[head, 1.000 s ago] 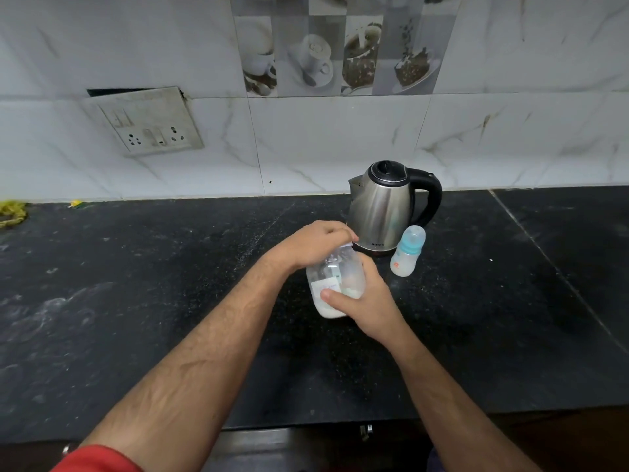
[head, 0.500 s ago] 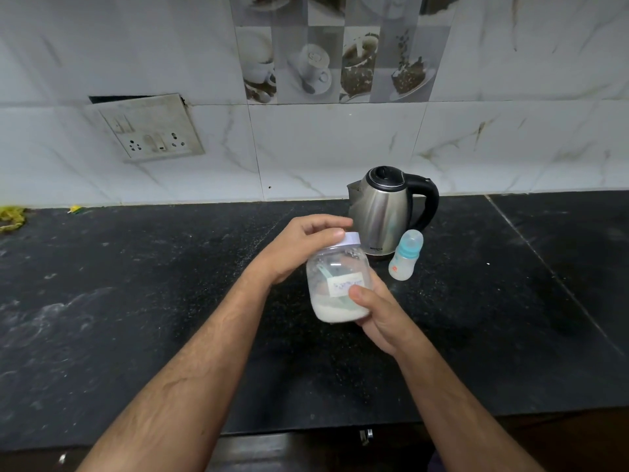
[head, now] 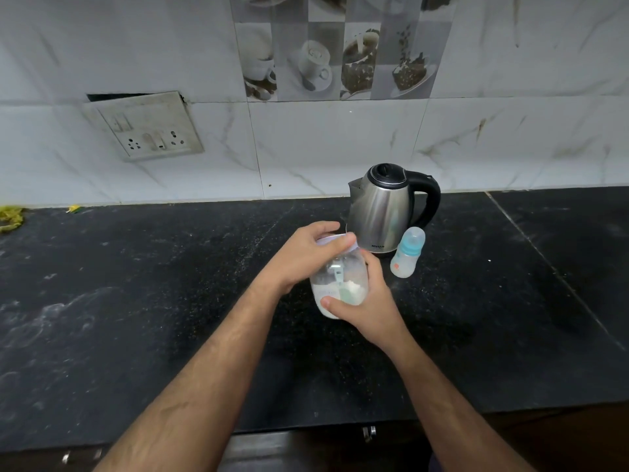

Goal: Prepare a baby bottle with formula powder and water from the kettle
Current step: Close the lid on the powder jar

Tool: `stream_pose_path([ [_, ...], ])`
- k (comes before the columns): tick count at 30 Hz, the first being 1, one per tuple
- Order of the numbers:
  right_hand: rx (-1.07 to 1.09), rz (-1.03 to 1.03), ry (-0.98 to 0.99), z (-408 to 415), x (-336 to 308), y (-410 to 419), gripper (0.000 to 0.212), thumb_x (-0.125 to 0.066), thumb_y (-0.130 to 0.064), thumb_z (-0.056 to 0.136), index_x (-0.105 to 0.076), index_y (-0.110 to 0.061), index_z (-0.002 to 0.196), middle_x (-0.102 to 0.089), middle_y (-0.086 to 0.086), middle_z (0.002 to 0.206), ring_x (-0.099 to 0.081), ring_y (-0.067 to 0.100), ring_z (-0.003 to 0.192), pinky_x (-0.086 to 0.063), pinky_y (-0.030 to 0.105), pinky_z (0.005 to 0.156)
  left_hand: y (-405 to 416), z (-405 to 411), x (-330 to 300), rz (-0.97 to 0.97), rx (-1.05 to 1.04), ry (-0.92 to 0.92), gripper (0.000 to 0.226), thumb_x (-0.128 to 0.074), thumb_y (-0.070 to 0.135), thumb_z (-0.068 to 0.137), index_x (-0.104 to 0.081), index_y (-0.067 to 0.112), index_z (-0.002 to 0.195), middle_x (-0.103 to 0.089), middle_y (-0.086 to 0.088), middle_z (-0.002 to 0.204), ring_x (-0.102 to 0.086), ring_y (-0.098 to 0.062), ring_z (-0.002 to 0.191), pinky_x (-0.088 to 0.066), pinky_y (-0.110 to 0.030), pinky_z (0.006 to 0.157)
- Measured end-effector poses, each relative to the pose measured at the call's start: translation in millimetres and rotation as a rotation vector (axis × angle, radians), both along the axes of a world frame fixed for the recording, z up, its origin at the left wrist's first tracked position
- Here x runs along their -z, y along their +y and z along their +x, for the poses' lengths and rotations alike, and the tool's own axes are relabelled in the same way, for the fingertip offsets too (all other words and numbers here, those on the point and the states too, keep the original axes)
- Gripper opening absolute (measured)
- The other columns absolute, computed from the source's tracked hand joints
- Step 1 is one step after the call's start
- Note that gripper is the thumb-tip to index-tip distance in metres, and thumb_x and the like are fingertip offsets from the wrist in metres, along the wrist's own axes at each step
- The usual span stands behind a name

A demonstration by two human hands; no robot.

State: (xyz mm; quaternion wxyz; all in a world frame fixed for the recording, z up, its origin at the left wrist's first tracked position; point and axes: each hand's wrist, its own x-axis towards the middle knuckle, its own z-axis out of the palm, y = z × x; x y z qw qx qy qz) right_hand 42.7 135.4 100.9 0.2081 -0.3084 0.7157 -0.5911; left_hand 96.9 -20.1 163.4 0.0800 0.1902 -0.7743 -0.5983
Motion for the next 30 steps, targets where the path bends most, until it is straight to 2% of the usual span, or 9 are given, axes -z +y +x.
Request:
stream_pose_path([
  [2,-0.002,-0.006,-0.022,2.5,0.0,-0.9,0.084,-0.086,-0.02,0.068,-0.037,-0.035,0.135,-0.058,-0.023,0.12,-0.058,-0.006,0.111,-0.05,0.019,0.089,5.1,-4.4,-1.0,-0.03,-0.054,-0.025,0.081,-0.074,0.064,0.061,-0.058,0.027,0.131,-0.07,0.007,0.114,-0.069,-0.007,0.103,-0.055,-0.032,0.093],
  [7,-0.029,-0.119,-0.199,3.0,1.5,1.1,0.083,-0.082,-0.028,0.055,-0.043,-0.028,0.128,-0.064,-0.005,0.122,-0.064,0.008,0.113,-0.052,0.026,0.088,12.6,-8.1,-0.8,0.003,-0.081,0.014,0.043,-0.081,0.043,0.065,-0.071,0.028,0.104,-0.076,0.004,0.096,-0.074,-0.012,0.087,-0.058,-0.042,0.09],
  [11,-0.058,-0.128,-0.248,4.4,4.4,1.1,0.082,-0.081,-0.029,0.055,-0.045,-0.029,0.128,-0.064,-0.001,0.123,-0.063,0.013,0.115,-0.052,0.03,0.091,18.5,-8.5,3.0,-0.019,-0.189,0.012,0.042,-0.08,0.05,0.058,-0.068,0.03,0.092,-0.075,0.004,0.091,-0.072,-0.015,0.086,-0.058,-0.046,0.088],
  [13,-0.054,-0.1,-0.221,4.4,4.7,-0.5,0.08,-0.082,-0.031,0.057,-0.045,-0.032,0.128,-0.063,-0.003,0.125,-0.063,0.01,0.116,-0.052,0.029,0.092,21.2,-8.4,3.7,-0.058,-0.246,-0.003,0.044,-0.079,0.054,0.056,-0.064,0.031,0.091,-0.073,0.005,0.09,-0.071,-0.015,0.086,-0.058,-0.045,0.086],
  [17,-0.006,-0.077,-0.168,3.0,1.9,-6.3,0.076,-0.086,-0.032,0.057,-0.049,-0.032,0.123,-0.066,-0.005,0.12,-0.064,0.005,0.11,-0.052,0.023,0.087,29.9,-7.7,1.7,-0.21,-0.298,-0.019,0.037,-0.079,0.047,0.07,-0.058,0.028,0.093,-0.064,0.012,0.088,-0.061,-0.007,0.084,-0.049,-0.028,0.072],
  [20,-0.003,-0.06,-0.166,-1.5,2.3,-7.2,0.075,-0.085,-0.029,0.059,-0.05,-0.03,0.124,-0.066,-0.005,0.119,-0.065,0.007,0.109,-0.052,0.028,0.09,29.5,-7.1,2.4,-0.199,-0.277,0.003,0.034,-0.079,0.043,0.072,-0.058,0.027,0.092,-0.063,0.011,0.084,-0.06,-0.007,0.079,-0.045,-0.026,0.066],
  [22,-0.023,-0.048,-0.174,-3.7,3.6,-6.7,0.078,-0.085,-0.032,0.056,-0.05,-0.029,0.126,-0.066,-0.003,0.121,-0.065,0.009,0.111,-0.052,0.032,0.094,28.1,-5.1,3.9,-0.191,-0.253,0.024,0.031,-0.079,0.042,0.071,-0.058,0.027,0.088,-0.063,0.011,0.08,-0.061,-0.007,0.075,-0.047,-0.026,0.066],
  [26,-0.022,-0.071,-0.201,-3.4,8.2,-7.6,0.079,-0.083,-0.026,0.059,-0.05,-0.019,0.13,-0.066,0.004,0.124,-0.064,0.018,0.116,-0.051,0.041,0.099,27.4,-3.5,4.8,-0.201,-0.208,0.09,0.03,-0.077,0.043,0.064,-0.057,0.028,0.082,-0.062,0.012,0.077,-0.059,-0.008,0.073,-0.051,-0.029,0.068],
  [30,-0.024,-0.071,-0.21,-1.8,13.0,-8.2,0.076,-0.083,-0.024,0.062,-0.05,-0.019,0.131,-0.066,0.006,0.124,-0.064,0.021,0.117,-0.05,0.046,0.102,24.4,-4.1,7.8,-0.208,-0.188,0.069,0.036,-0.082,0.043,0.068,-0.058,0.03,0.092,-0.064,0.013,0.087,-0.061,-0.006,0.082,-0.051,-0.027,0.074],
])
